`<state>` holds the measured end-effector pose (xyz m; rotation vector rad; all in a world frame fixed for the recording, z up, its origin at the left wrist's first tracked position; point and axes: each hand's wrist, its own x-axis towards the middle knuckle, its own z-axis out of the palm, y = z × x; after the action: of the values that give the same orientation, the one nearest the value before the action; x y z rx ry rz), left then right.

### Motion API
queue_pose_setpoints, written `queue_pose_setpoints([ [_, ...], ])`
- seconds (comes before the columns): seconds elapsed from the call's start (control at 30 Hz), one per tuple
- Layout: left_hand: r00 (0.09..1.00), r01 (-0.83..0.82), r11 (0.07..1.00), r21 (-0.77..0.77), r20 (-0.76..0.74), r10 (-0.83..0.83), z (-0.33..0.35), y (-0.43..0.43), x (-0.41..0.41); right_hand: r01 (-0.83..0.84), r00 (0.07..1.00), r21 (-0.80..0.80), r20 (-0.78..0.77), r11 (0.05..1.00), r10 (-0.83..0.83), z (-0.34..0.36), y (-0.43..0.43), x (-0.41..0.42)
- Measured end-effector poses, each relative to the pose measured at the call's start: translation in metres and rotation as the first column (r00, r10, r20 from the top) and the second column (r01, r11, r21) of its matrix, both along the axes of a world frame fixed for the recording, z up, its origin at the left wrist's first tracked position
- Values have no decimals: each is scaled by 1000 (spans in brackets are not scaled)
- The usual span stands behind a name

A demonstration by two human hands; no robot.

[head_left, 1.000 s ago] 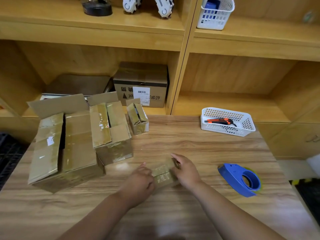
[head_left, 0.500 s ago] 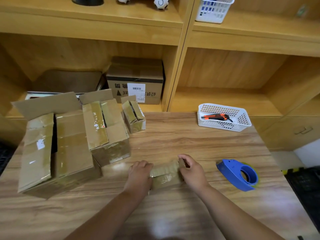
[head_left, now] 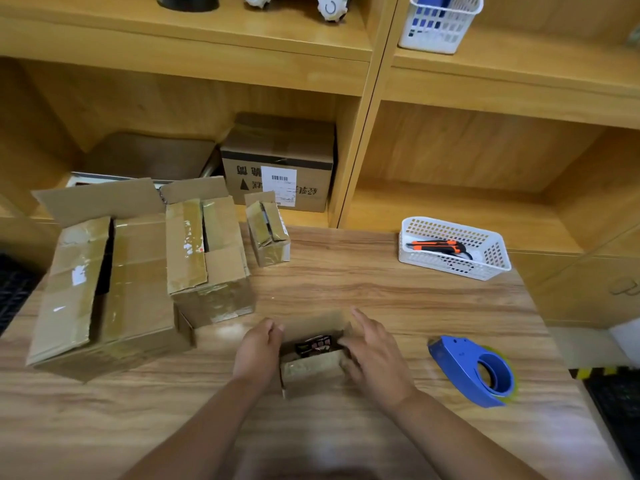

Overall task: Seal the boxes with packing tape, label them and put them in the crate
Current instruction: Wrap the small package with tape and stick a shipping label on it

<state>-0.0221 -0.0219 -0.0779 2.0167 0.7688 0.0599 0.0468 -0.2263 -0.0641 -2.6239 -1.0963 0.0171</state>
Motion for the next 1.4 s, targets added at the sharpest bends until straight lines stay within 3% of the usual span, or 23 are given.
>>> queue_pose_setpoints([
  [0.1,999,-18,999,-39,-49,16,-7,1,-5,-57,997,-192,-61,980,46,0,-5,-2],
  [0.2,999,-22,998,-58,-35,20,-8,2,-6,-73,997,-229,-22,971,70,-2,-6,-4],
  [0.4,998,-46,995,-87,-50,42,-8,-1,-3,-42,999,-112,11,993,44,1,-8,-4],
  [0.57,999,-52,994,-96,-21,50,-5,-1,-3,-97,994,54,62,994,93,-4,-14,-6],
  [0.8,992,-127,982,-141,-25,124,9,-14,-10,-164,985,169,86,972,151,-25,-28,-8],
  [1.13,991,-121,968,-221,31,131,14,-38,-34,-304,948,113,133,946,288,-15,-20,-16],
  [1.33,998,-32,995,-96,55,37,17,-41,-44,-241,964,-37,102,970,244,-13,-15,-20],
  [1.4,998,-6,997,74,60,1,19,-39,-45,-201,972,-68,113,977,208,-8,-10,-16],
])
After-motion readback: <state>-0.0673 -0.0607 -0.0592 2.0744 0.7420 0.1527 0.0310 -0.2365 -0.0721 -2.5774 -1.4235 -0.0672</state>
